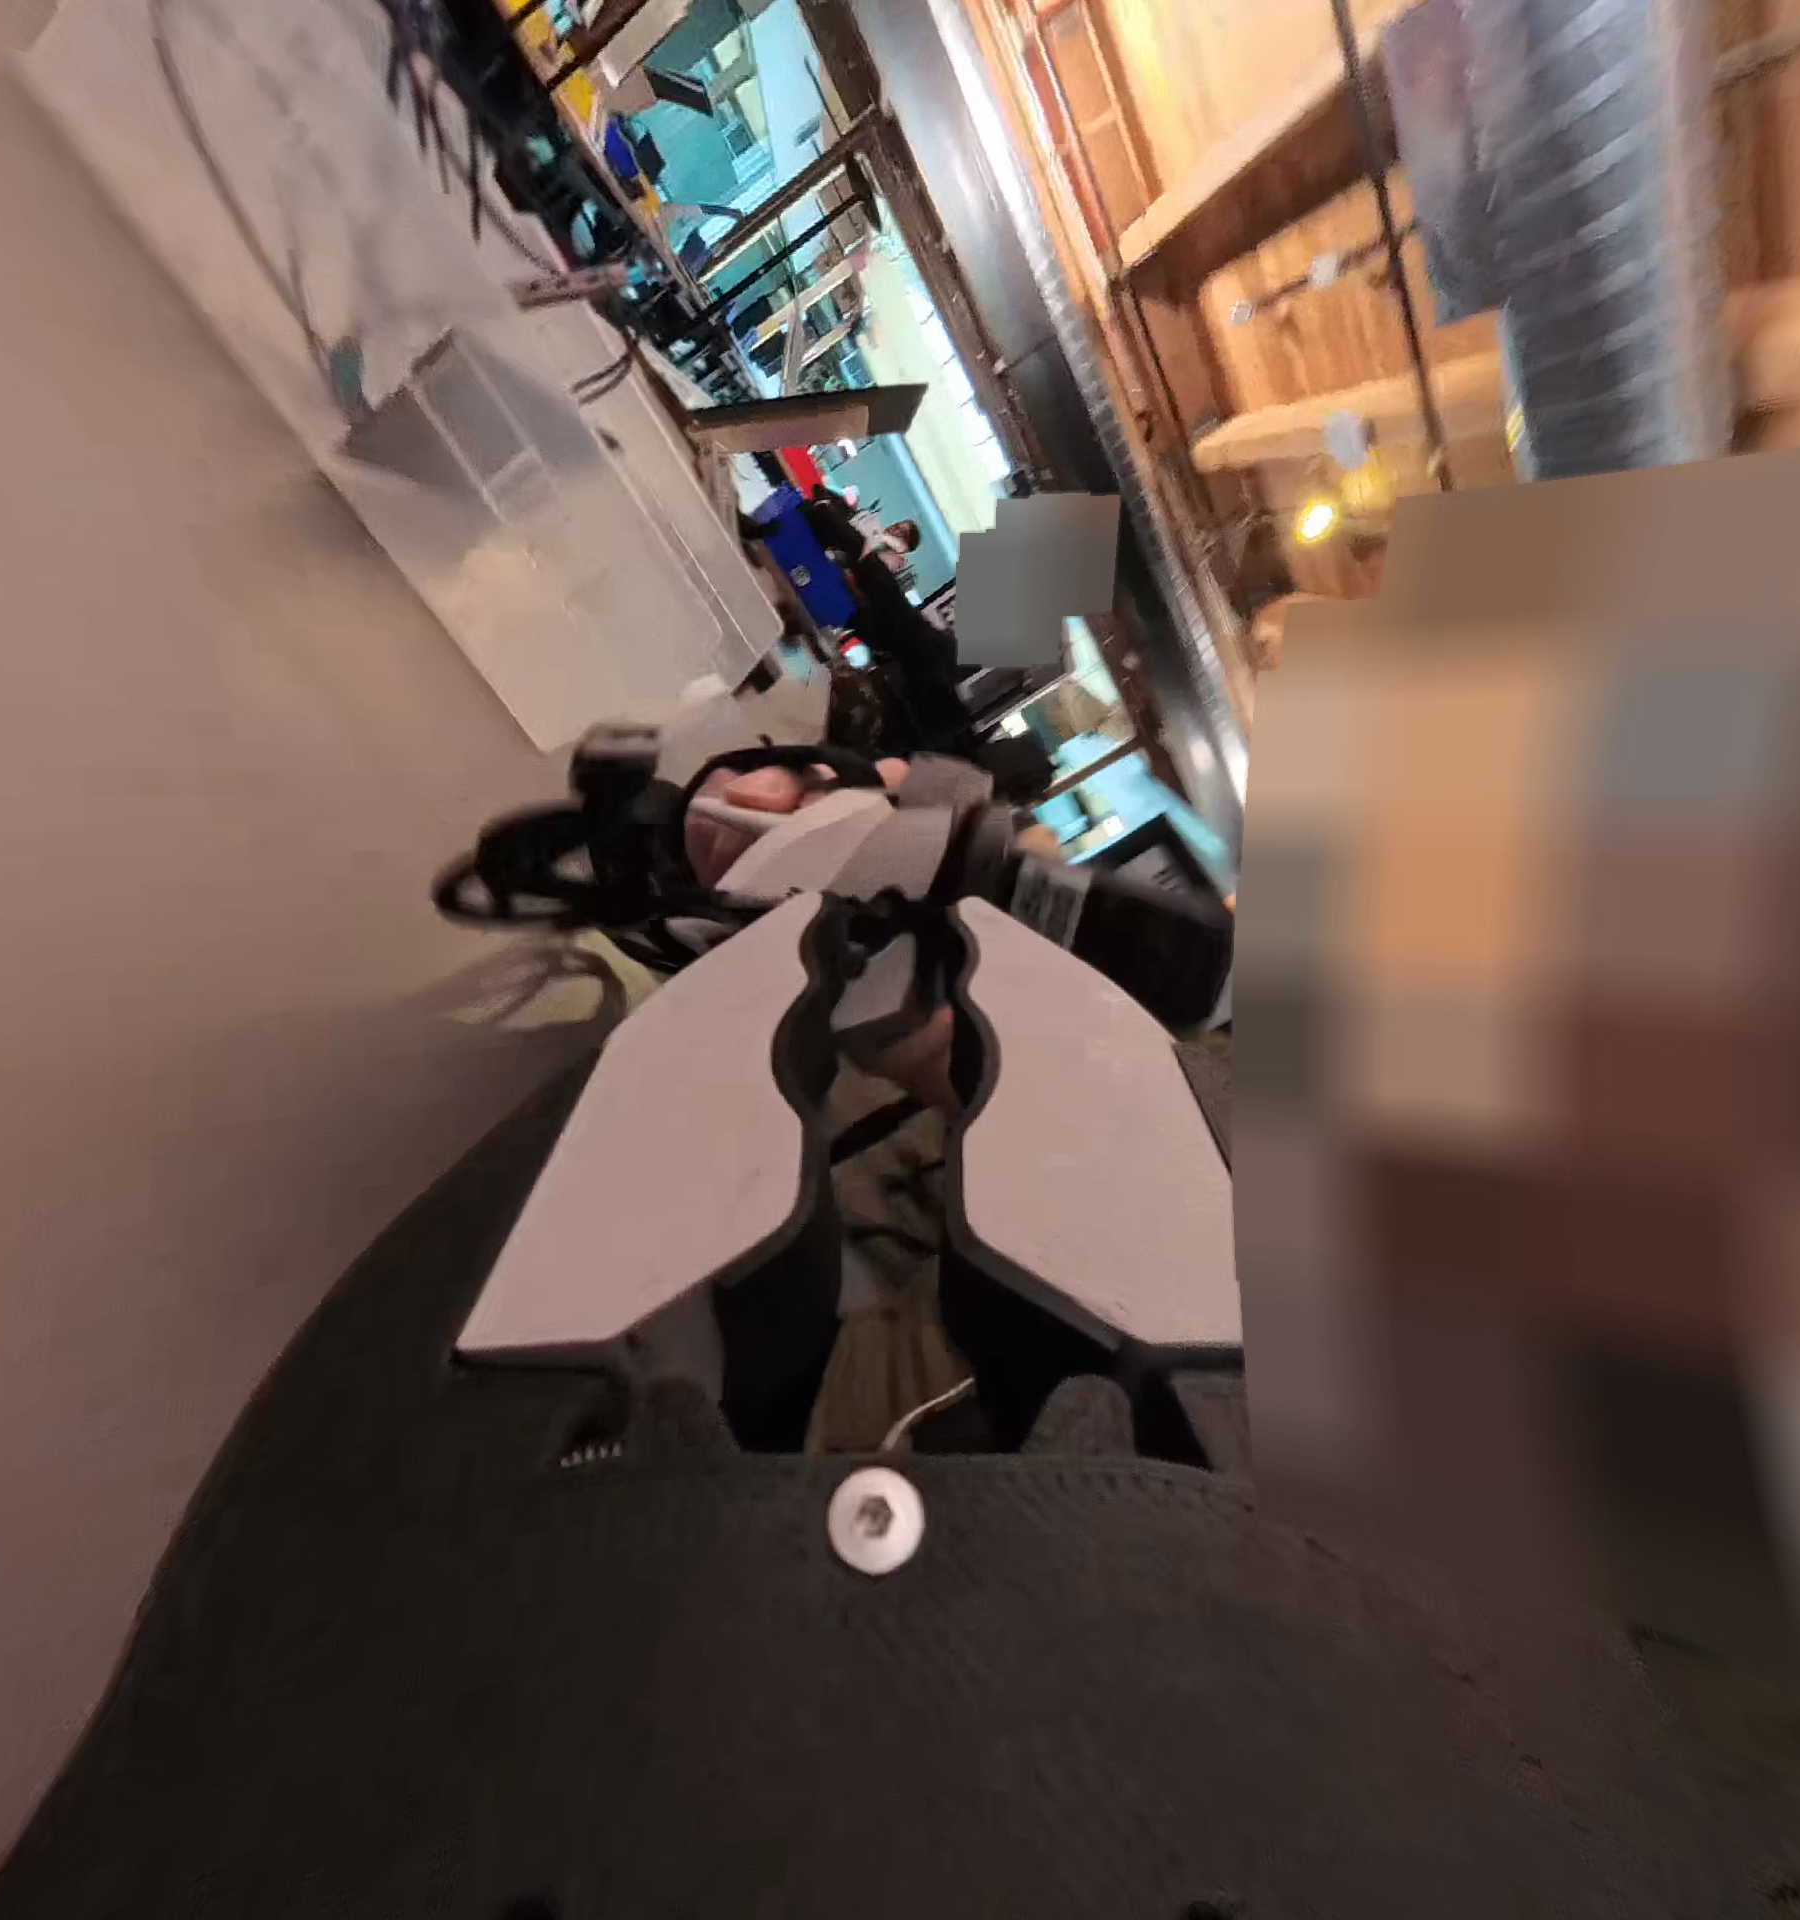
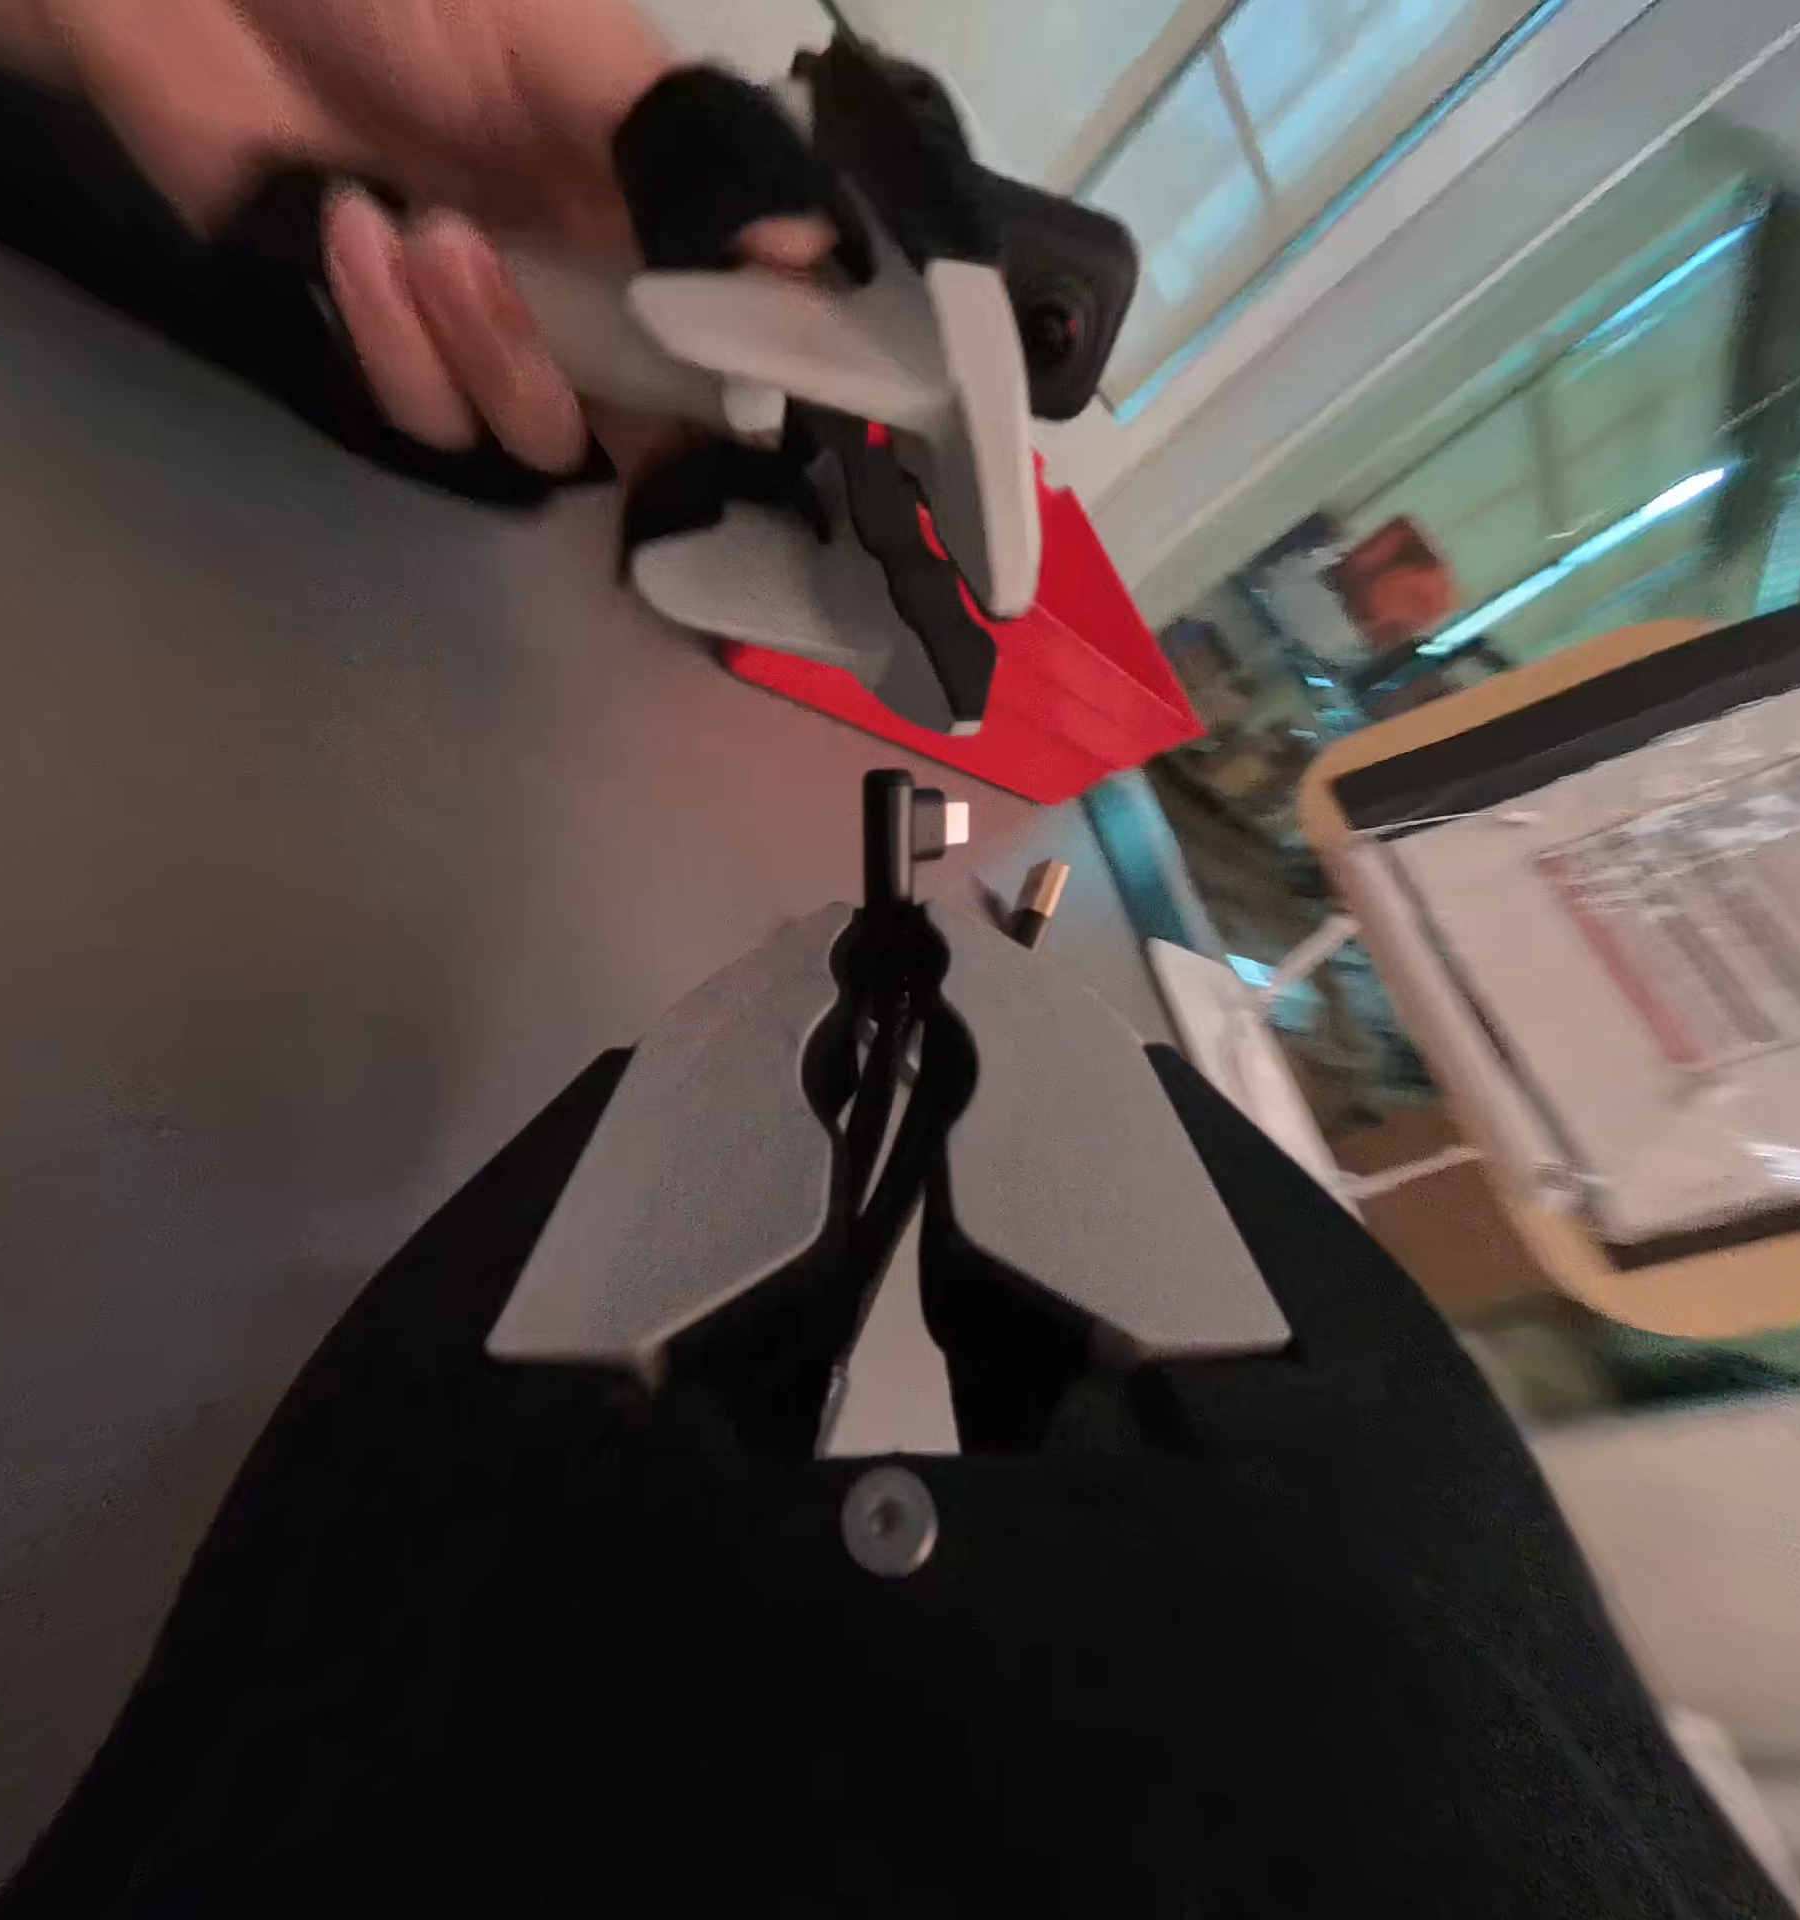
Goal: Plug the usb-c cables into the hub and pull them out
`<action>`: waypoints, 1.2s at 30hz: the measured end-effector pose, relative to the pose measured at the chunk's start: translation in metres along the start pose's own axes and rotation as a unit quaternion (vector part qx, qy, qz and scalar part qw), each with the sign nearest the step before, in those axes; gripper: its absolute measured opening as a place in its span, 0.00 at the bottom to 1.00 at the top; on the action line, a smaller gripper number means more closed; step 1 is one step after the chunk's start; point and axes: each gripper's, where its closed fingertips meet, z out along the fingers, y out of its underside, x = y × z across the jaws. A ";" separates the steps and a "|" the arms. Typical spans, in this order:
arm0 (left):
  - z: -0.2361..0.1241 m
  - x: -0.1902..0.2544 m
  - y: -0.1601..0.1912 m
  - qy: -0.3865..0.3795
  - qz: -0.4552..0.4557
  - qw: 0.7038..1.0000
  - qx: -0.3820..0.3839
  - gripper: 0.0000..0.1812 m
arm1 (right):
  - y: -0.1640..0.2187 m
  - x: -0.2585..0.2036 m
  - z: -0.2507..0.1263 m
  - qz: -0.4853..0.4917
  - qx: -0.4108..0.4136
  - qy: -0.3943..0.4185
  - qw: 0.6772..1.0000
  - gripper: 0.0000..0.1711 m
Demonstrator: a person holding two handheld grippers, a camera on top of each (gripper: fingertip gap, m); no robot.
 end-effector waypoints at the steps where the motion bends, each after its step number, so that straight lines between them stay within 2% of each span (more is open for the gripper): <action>1: -0.002 0.004 0.000 -0.018 0.049 0.999 -0.010 0.11 | -0.005 0.004 -0.004 0.048 0.022 -0.018 0.998 0.04; 3: -0.002 0.007 0.004 -0.067 0.151 0.985 -0.045 0.15 | -0.019 0.004 -0.014 0.143 0.085 -0.091 0.982 0.04; 5: 0.004 0.014 0.007 -0.085 0.218 0.970 -0.067 0.21 | -0.030 0.006 -0.024 0.236 0.137 -0.162 0.948 0.04; 7: 0.013 0.029 0.012 -0.055 0.253 0.962 -0.086 0.21 | -0.042 -0.001 -0.037 0.312 0.183 -0.260 0.895 0.04; 9: 0.019 0.034 0.017 -0.047 0.289 0.950 -0.111 0.20 | -0.045 0.000 -0.044 0.367 0.207 -0.303 0.855 0.04; 12: 0.027 0.024 0.025 -0.074 0.345 0.923 -0.154 0.16 | -0.044 -0.004 -0.047 0.404 0.213 -0.350 0.818 0.04; 15: 0.035 0.020 0.030 -0.077 0.351 0.916 -0.178 0.14 | -0.040 -0.015 -0.044 0.403 0.192 -0.375 0.812 0.04; 17: 0.038 0.018 0.032 -0.068 0.350 0.914 -0.191 0.06 | -0.040 -0.021 -0.043 0.404 0.188 -0.388 0.807 0.04; 20: 0.038 0.016 0.033 -0.066 0.348 0.915 -0.191 0.04 | -0.038 -0.020 -0.041 0.413 0.188 -0.386 0.803 0.04; 23: 0.035 0.006 0.027 -0.106 0.355 0.911 -0.183 0.04 | -0.028 -0.017 -0.033 0.408 0.167 -0.352 0.826 0.05; 26: 0.032 -0.004 0.022 -0.147 0.357 0.905 -0.178 0.03 | -0.028 -0.001 -0.032 0.411 0.178 -0.304 0.841 0.12; 30: 0.030 -0.008 0.021 -0.158 0.341 0.911 -0.172 0.03 | -0.020 0.007 -0.028 0.403 0.153 -0.268 0.861 0.12; 34: 0.031 -0.011 0.018 -0.159 0.325 0.918 -0.161 0.03 | -0.018 0.003 -0.024 0.436 0.145 -0.281 0.842 0.11; 35: 0.032 -0.012 0.019 -0.158 0.321 0.920 -0.163 0.03 | -0.018 0.003 -0.024 0.444 0.147 -0.287 0.836 0.05; 36: 0.032 -0.012 0.019 -0.155 0.316 0.922 -0.163 0.03 | -0.018 0.003 -0.025 0.447 0.145 -0.291 0.833 0.05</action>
